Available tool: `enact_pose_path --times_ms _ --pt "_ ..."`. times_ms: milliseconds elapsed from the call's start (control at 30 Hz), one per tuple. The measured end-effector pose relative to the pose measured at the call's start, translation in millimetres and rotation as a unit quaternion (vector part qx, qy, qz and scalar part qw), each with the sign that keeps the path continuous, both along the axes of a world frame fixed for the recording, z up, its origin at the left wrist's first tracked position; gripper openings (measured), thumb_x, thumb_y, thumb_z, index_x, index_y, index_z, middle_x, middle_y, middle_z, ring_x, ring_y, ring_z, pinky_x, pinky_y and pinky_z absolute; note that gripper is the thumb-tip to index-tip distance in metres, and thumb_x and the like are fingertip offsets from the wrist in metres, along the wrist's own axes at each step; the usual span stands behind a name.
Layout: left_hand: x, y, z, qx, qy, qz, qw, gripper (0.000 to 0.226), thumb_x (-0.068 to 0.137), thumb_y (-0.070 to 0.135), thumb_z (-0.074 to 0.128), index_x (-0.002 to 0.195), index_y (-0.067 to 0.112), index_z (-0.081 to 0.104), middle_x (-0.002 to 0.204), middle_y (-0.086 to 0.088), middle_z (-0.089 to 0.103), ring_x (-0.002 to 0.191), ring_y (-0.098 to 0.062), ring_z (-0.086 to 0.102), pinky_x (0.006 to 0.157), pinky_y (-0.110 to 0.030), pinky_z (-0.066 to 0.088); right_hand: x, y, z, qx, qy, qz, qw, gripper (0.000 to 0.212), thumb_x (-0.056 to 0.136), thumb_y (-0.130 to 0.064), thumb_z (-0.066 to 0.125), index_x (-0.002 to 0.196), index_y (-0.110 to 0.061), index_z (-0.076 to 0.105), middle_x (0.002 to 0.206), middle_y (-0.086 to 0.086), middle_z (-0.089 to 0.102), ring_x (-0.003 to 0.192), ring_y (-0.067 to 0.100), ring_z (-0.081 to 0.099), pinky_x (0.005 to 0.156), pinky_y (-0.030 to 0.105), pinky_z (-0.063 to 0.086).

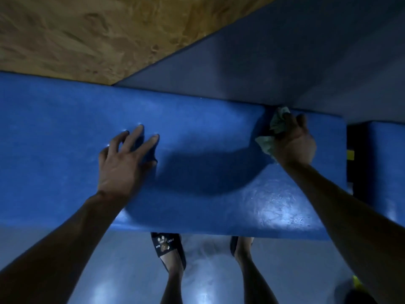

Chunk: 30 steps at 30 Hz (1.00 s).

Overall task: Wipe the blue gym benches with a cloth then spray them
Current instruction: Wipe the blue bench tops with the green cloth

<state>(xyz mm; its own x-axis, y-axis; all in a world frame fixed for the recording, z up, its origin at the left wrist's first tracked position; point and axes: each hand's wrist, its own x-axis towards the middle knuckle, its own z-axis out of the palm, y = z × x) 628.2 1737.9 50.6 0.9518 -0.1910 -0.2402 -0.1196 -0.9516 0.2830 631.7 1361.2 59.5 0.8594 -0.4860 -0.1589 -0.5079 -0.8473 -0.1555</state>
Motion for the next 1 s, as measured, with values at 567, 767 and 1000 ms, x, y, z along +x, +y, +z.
enact_pose_path --times_ms 567,767,1000 --pt "1.1 -8.1 0.7 0.027 0.022 0.011 0.999 0.064 0.088 0.037 0.071 0.145 0.046 0.042 0.163 0.01 0.027 0.145 -0.031 0.026 0.099 -0.054 0.035 65.7 179.4 -4.3 0.002 0.004 0.309 0.951 0.052 0.093 -0.017 0.05 0.145 -0.019 0.045 0.143 0.009 0.046 0.103 0.035 0.062 0.074 0.043 0.055" --pt "-1.6 -2.8 -4.3 0.027 -0.018 -0.013 0.999 0.063 0.082 0.035 0.078 0.139 0.038 0.053 0.157 0.003 0.041 0.135 -0.036 0.039 0.089 -0.054 0.04 32.5 59.6 2.6 -0.012 0.022 0.206 0.978 0.054 0.086 -0.035 0.067 0.138 -0.031 0.055 0.131 0.008 0.053 0.095 0.041 0.066 0.073 0.045 0.057" --pt "-4.7 -0.4 -11.1 0.008 -0.054 -0.003 0.998 0.056 0.084 0.038 0.073 0.137 0.038 0.055 0.157 0.005 0.042 0.135 -0.032 0.038 0.09 -0.051 0.038 29.9 198.2 -27.5 0.111 -0.086 0.005 0.99 0.051 0.087 -0.019 0.057 0.137 -0.027 0.058 0.139 0.012 0.054 0.09 0.039 0.067 0.071 0.038 0.052"
